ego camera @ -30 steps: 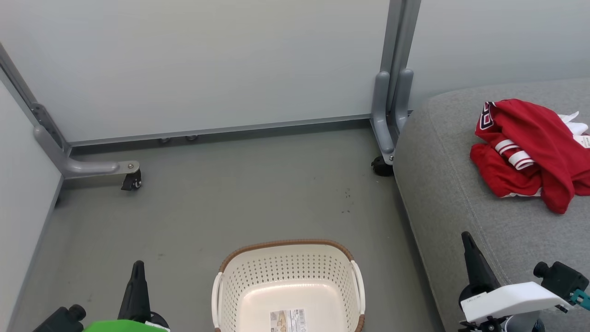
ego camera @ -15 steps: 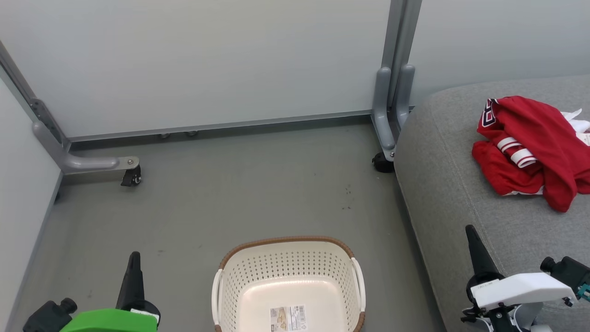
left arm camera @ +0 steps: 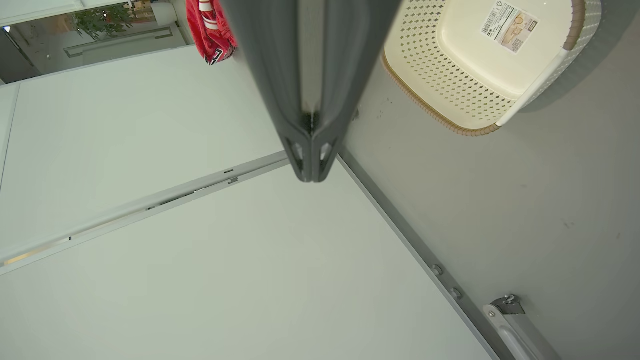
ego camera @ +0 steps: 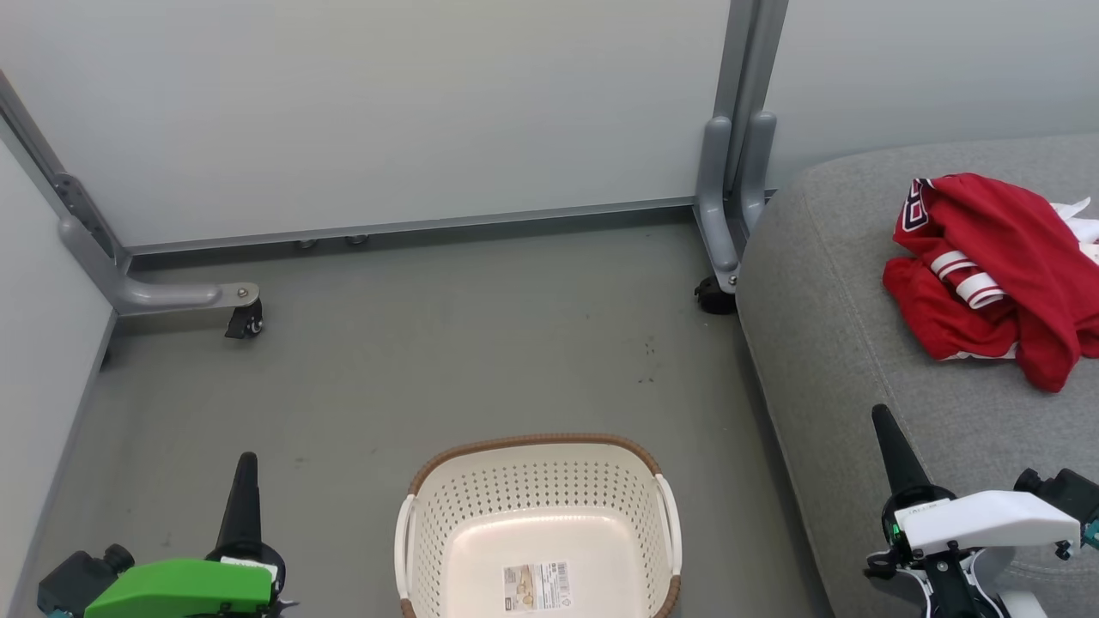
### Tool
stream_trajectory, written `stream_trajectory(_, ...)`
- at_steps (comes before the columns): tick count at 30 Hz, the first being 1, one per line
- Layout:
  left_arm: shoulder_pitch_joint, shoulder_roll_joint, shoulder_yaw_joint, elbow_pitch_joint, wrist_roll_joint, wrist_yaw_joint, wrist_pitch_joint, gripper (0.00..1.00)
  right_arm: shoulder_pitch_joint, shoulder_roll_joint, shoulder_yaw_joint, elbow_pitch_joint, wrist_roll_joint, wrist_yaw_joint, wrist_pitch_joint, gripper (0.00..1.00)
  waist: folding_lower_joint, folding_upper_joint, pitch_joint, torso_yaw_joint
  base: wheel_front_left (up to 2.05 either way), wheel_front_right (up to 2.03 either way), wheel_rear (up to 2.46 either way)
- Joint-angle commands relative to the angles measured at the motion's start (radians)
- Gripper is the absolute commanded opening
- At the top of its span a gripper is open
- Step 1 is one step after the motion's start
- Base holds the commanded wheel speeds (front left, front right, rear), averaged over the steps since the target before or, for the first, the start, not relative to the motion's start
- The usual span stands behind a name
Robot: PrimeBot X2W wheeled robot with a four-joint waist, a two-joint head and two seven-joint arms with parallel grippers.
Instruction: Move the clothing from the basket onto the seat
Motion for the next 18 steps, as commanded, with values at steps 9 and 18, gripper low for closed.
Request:
stream_trajectory(9, -0.053, 0.007, 0.017, 0.010, -0.102, -0.014, 0.028, 0.00, -0.036, -0.002, -0.020, 0.011, 0.101, 0.001, 0.029, 0.00, 0.0000, 0.0000, 0.008, 0.002, 0.00, 0.00, 0.00)
stream_trajectory(18, -0.072, 0.006, 0.029, 0.024, -0.178, -0.021, 0.049, 0.00, -0.053, 0.000, -0.034, 0.022, 0.177, 0.001, 0.051, 0.00, 0.0000, 0.0000, 0.016, 0.003, 0.00, 0.00, 0.00)
